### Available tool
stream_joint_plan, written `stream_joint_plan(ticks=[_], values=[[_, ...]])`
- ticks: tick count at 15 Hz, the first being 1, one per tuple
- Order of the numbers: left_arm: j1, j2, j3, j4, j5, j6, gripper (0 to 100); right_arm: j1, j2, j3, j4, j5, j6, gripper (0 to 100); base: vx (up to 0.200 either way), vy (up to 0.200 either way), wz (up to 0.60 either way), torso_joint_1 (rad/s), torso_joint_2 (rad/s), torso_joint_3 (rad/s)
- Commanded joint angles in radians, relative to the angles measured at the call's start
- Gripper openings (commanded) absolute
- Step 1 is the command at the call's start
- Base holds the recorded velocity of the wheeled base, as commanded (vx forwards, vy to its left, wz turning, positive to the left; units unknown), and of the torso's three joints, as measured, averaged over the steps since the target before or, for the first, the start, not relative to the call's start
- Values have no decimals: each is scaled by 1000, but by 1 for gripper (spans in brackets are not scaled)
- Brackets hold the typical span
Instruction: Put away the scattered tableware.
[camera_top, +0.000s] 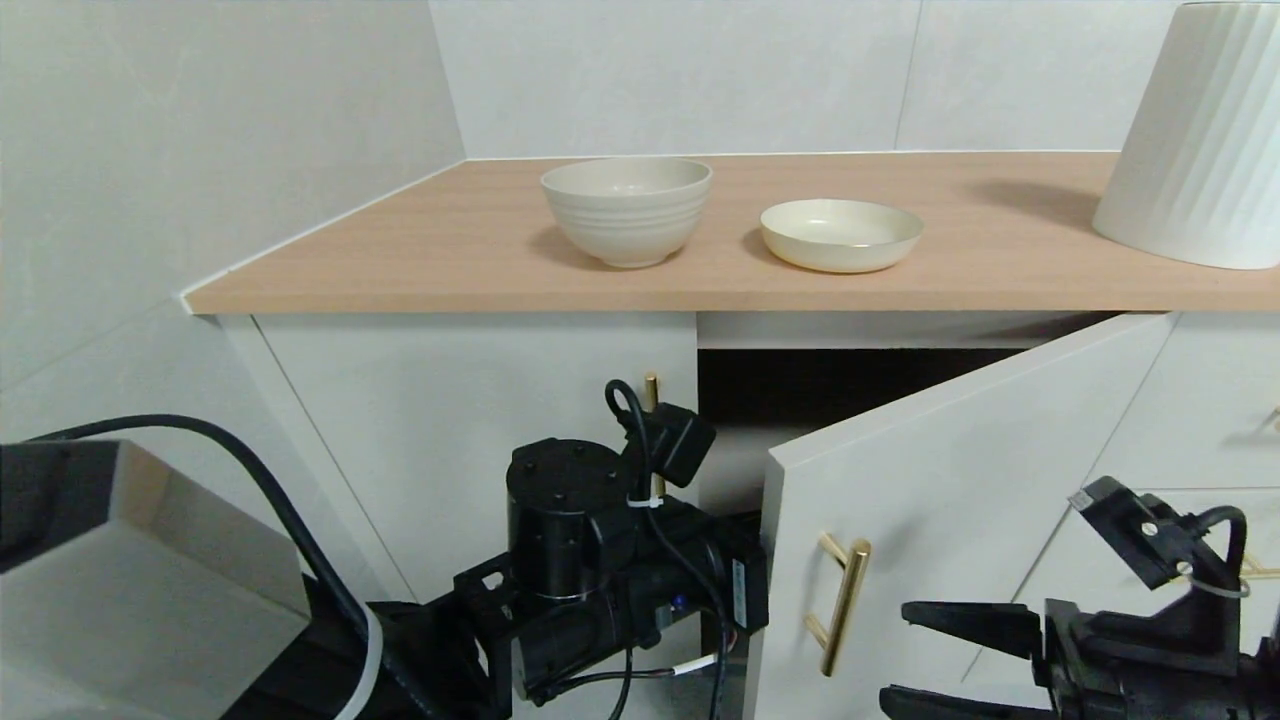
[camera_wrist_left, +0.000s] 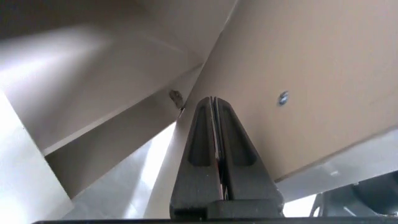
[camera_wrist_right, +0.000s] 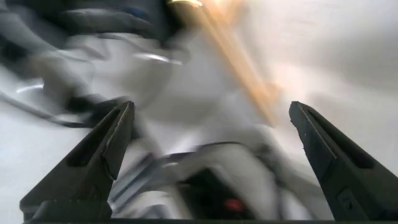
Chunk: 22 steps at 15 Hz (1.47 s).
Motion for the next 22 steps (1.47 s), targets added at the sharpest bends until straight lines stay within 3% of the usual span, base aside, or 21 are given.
stream_joint_plan(ticks=[1, 2, 3, 7, 8, 13, 16, 18, 22], values=[[-21, -26, -4, 3, -3, -1, 0, -17, -86, 59, 26, -184, -44, 100, 0, 0, 0, 0, 0, 0], [-23, -28, -6, 9, -1, -1, 0, -16, -124, 59, 49, -284, -60, 100, 0, 0, 0, 0, 0, 0], [-26, -28, -6, 18, -3, -1, 0, -17, -187, 56, 84, -302, -70, 100, 0, 0, 0, 0, 0, 0], [-46, -29, -61, 93, -1, -1, 0, -14, -416, -125, 561, -281, -127, 100, 0, 0, 0, 0, 0, 0], [-49, -29, -70, 107, -1, -1, 0, -14, -448, -153, 617, -253, -126, 100, 0, 0, 0, 0, 0, 0], [-52, -9, -72, 122, -1, -1, 0, -16, -483, -164, 633, -235, -126, 100, 0, 0, 0, 0, 0, 0], [-64, -11, -83, 136, -1, -1, 0, -16, -486, -164, 633, -236, -126, 100, -200, 0, 0, 9, 4, 1], [-66, -8, -113, 170, -1, -1, 0, -16, -489, -164, 633, -236, -126, 100, -200, 0, 0, 5, 5, 2], [-67, 17, -182, 228, -5, -1, 0, -17, -500, -159, 635, -236, -127, 100, 0, 0, 0, 0, 0, 0]])
